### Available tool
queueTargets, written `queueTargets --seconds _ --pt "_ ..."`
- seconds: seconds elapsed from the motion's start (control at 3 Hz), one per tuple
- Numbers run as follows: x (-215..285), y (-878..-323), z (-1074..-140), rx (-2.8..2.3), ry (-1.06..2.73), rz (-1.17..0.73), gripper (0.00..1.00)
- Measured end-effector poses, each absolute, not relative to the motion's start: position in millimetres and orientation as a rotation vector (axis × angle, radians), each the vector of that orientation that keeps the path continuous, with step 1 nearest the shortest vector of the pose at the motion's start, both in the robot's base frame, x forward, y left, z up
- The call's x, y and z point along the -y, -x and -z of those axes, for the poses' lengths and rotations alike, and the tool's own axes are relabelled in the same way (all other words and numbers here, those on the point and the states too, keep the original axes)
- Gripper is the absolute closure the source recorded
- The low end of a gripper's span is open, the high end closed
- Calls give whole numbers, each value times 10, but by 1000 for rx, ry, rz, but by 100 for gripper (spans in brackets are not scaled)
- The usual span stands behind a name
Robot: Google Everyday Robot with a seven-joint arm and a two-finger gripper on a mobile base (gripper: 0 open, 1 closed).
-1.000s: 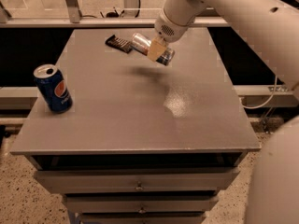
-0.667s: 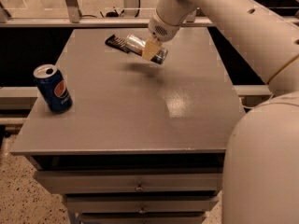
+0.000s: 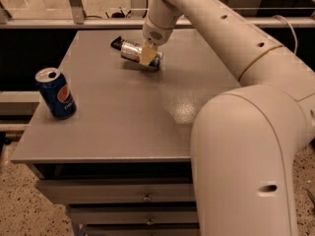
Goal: Move redbull can near rxbar chocolate
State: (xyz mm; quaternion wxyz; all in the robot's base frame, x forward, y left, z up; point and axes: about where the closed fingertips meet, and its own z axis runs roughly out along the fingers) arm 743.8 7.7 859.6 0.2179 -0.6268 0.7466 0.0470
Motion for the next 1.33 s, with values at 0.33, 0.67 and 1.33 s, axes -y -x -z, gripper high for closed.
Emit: queueTargets --seconds 0.33,0.67,1.33 --pt "-105 -7599 -8392 -2083 1814 -61 75" --pt "-101 -7605 -8404 -2085 1816 -57 52" --pt "-70 -7652 -8415 -2093 1826 -31 5"
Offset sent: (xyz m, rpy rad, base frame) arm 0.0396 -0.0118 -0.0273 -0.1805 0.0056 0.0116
